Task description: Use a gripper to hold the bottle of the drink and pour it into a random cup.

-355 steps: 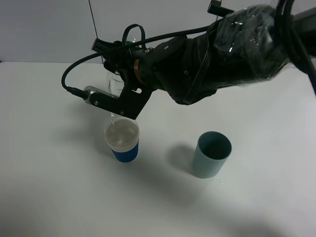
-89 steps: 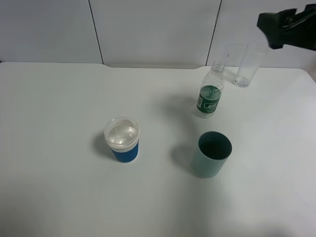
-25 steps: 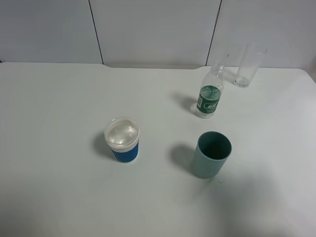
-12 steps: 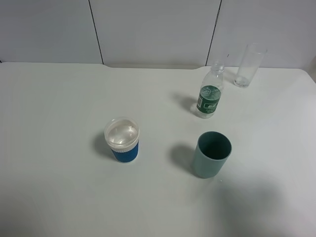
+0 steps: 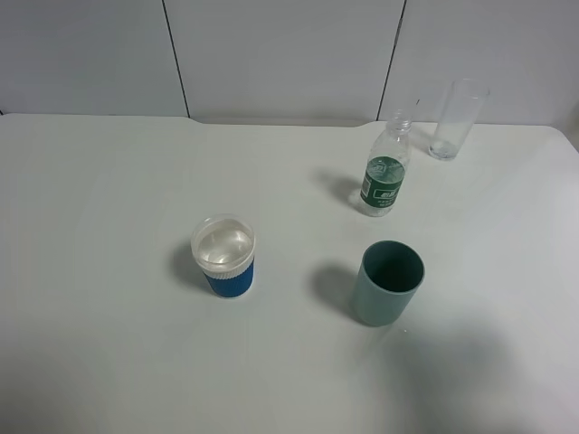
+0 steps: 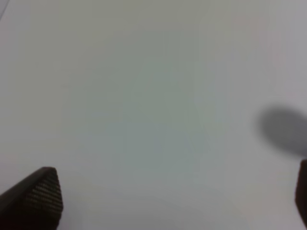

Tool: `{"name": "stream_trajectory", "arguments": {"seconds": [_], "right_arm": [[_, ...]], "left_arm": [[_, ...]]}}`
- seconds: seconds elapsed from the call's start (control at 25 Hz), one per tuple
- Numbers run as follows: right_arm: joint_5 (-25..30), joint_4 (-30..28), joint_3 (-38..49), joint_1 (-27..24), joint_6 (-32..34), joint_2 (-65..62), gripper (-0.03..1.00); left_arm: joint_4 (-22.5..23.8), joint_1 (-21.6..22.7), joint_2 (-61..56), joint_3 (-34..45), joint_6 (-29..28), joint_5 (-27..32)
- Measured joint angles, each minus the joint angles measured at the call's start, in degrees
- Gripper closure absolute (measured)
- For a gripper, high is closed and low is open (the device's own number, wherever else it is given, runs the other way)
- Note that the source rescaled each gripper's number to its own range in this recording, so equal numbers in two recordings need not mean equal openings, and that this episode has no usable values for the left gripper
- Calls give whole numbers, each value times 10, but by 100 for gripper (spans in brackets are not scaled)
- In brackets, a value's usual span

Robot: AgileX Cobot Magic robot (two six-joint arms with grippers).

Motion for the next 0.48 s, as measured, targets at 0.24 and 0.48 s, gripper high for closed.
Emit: {"name": "stream_trajectory", "arguments": {"seconds": [0.24,0.48], "right_arm": [[0,0,1,0,2,0,2],[0,0,1,0,2,0,2]], "left_arm": [[0,0,0,0,0,0],[0,0,0,0,0,0]]}}
